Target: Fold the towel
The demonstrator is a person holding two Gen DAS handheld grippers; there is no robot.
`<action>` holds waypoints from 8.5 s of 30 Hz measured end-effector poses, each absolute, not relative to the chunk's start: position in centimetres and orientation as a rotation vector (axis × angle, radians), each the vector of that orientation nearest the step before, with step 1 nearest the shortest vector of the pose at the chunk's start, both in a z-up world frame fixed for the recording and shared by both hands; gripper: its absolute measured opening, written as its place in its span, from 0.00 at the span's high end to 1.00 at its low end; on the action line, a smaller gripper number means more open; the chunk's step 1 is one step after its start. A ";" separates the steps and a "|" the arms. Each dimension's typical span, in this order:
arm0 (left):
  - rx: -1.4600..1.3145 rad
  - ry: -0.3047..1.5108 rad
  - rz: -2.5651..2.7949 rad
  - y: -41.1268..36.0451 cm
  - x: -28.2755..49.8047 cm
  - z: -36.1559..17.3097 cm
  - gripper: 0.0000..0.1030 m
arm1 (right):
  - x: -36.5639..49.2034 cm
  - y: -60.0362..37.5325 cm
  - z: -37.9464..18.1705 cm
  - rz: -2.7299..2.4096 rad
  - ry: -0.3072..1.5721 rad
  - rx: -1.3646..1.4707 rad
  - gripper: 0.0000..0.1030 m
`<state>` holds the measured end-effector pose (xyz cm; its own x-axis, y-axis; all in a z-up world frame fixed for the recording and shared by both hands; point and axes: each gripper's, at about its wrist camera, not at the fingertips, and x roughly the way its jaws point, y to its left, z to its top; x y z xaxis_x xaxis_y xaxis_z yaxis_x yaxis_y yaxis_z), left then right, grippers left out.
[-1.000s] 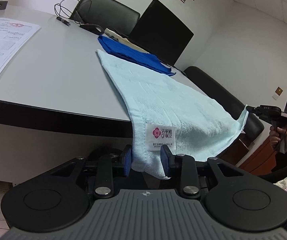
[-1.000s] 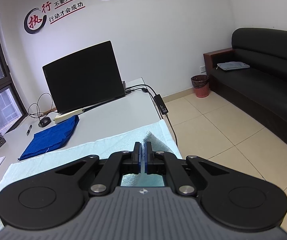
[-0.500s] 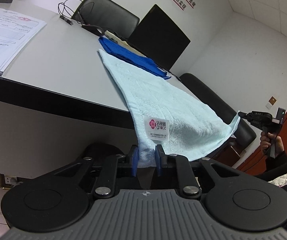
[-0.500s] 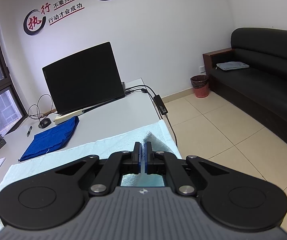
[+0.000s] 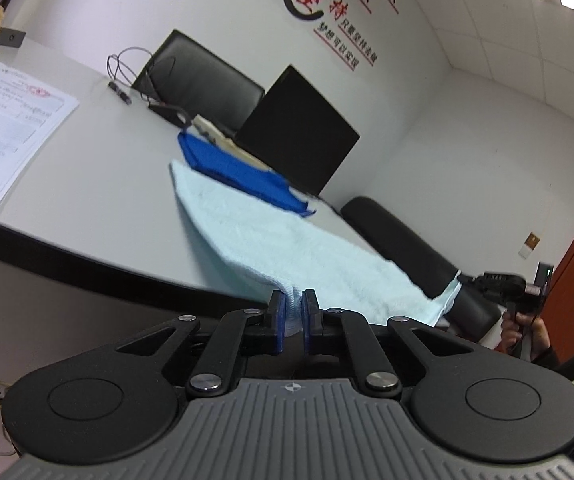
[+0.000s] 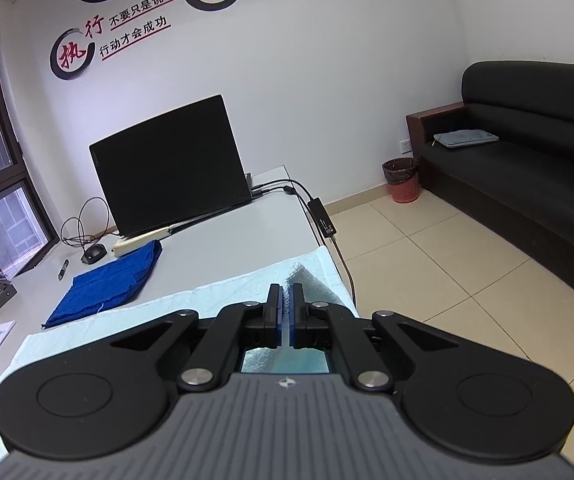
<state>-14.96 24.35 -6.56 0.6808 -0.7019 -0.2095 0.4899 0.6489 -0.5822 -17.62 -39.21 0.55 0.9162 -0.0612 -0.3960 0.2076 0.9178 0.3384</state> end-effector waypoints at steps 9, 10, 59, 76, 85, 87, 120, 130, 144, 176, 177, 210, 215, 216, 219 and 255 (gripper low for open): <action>-0.627 0.395 -0.663 23.5 -12.5 -4.0 0.91 | -18.0 -39.6 1.0 -0.158 0.358 0.395 0.97; -0.636 0.391 -0.656 23.4 -12.2 -3.8 0.91 | -17.9 -39.6 1.1 -0.159 0.357 0.395 0.97; -0.548 0.552 -0.327 20.5 3.7 -3.7 0.94 | -1.6 -40.1 -0.5 -0.233 0.451 0.299 0.97; -0.360 0.631 -0.364 19.1 6.5 -4.3 0.67 | -0.9 -39.9 -0.9 -0.225 0.470 0.294 0.97; -0.321 0.651 -0.387 18.8 7.0 -4.6 0.68 | -0.8 -40.0 -1.1 -0.218 0.470 0.299 0.97; -0.310 0.643 -0.392 18.5 6.9 -4.5 0.79 | -0.9 -40.0 -1.1 -0.219 0.470 0.301 0.97; -0.350 0.436 -0.393 19.4 4.9 -1.3 0.93 | -1.5 -41.0 0.9 -0.220 0.393 0.328 0.97; -0.321 0.511 -0.367 18.6 7.6 -2.7 0.93 | 1.8 -41.2 -0.1 -0.219 0.450 0.297 0.97; -0.271 0.556 -0.333 17.9 8.7 -4.1 0.92 | 3.7 -41.5 -2.1 -0.246 0.505 0.288 0.88; -0.275 0.520 -0.417 14.4 4.5 -1.4 0.63 | -5.0 -43.5 -2.1 -0.265 0.571 0.275 0.75; -0.272 0.529 -0.423 14.2 4.5 -1.6 0.63 | -5.1 -43.5 -2.3 -0.260 0.576 0.279 0.74; -0.141 0.651 -0.401 12.1 4.3 -4.3 0.63 | -8.3 -44.0 -3.7 -0.237 0.602 0.349 0.81; -0.192 0.583 -0.412 12.4 3.8 -3.1 0.63 | -7.5 -43.5 -2.1 -0.261 0.573 0.275 0.81; -0.189 0.574 -0.413 12.3 3.7 -2.7 0.63 | -7.1 -43.3 -1.7 -0.262 0.567 0.261 0.81; -0.159 0.557 -0.407 11.8 3.7 -1.9 0.62 | -5.9 -42.7 -1.0 -0.233 0.556 0.234 0.81; -0.113 0.613 -0.301 11.4 5.7 -3.1 0.59 | 1.1 -41.3 -2.8 -0.166 0.631 0.171 0.81</action>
